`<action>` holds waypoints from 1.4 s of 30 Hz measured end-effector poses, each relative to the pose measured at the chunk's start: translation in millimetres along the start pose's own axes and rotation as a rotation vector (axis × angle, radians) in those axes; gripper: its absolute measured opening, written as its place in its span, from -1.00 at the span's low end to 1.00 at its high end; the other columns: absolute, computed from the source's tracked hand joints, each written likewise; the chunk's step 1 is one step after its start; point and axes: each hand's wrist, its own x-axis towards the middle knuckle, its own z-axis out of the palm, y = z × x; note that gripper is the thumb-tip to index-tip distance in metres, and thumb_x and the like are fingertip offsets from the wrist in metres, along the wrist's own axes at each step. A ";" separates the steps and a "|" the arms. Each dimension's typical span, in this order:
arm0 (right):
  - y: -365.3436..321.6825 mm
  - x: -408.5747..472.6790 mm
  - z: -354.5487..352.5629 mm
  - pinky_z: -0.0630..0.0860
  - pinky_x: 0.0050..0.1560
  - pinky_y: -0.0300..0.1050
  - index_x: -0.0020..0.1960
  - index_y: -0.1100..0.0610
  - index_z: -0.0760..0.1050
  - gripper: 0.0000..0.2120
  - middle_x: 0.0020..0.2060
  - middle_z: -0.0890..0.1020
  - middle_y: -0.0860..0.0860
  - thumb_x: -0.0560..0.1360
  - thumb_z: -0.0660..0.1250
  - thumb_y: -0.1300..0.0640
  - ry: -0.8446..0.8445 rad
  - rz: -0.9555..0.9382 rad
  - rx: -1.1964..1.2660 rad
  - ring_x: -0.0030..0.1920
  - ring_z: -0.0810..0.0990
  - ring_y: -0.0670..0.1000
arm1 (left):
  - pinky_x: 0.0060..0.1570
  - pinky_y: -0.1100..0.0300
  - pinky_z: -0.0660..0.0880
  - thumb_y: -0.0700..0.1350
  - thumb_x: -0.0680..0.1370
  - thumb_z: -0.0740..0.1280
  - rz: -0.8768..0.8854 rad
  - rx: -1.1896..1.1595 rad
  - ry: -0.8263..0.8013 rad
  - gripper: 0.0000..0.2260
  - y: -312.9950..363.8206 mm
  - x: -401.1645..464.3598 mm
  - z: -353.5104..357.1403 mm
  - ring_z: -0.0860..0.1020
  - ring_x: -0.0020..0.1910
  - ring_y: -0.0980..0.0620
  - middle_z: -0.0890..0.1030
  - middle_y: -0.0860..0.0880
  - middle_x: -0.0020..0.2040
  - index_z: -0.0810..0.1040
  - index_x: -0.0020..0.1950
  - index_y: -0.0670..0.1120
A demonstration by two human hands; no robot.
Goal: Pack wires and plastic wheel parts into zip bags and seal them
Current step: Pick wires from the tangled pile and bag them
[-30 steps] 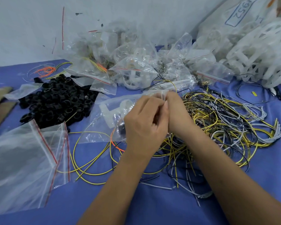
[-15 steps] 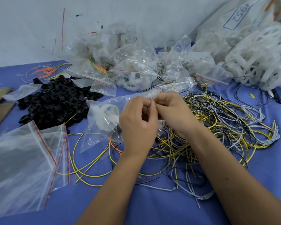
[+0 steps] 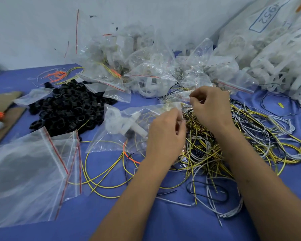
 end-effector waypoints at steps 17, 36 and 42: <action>22.5 51.3 14.9 0.60 0.10 0.09 -0.06 0.19 0.65 -0.87 -0.09 0.67 0.27 0.51 0.33 0.32 -0.278 0.039 -0.392 0.00 0.63 0.29 | -0.16 0.01 0.48 -0.07 0.58 0.38 0.077 0.052 -0.084 -0.91 3.3 -6.2 -2.7 0.51 -0.14 -0.03 0.56 0.01 -0.15 0.57 -0.08 -0.07; -7.4 47.6 -28.8 0.66 -0.39 -0.03 0.00 0.11 0.49 -0.83 -0.03 0.59 0.18 0.70 0.19 0.09 -0.272 0.472 0.709 -0.36 0.70 0.10 | -0.05 0.05 0.48 -0.21 0.54 0.39 0.034 0.089 0.252 -0.96 -10.5 0.8 -20.0 0.52 -0.05 -0.08 0.56 -0.08 -0.02 0.60 -0.06 -0.17; -8.4 7.4 -11.2 0.66 -0.34 -0.06 0.30 0.19 0.46 -0.77 0.12 0.65 0.17 0.72 0.12 0.20 0.013 0.572 1.171 -0.20 0.74 0.09 | -0.14 0.13 0.36 0.13 0.52 0.42 -0.091 0.066 -0.009 -0.70 -1.7 -5.2 -3.7 0.43 -0.12 0.02 0.45 0.03 -0.05 0.41 -0.02 -0.03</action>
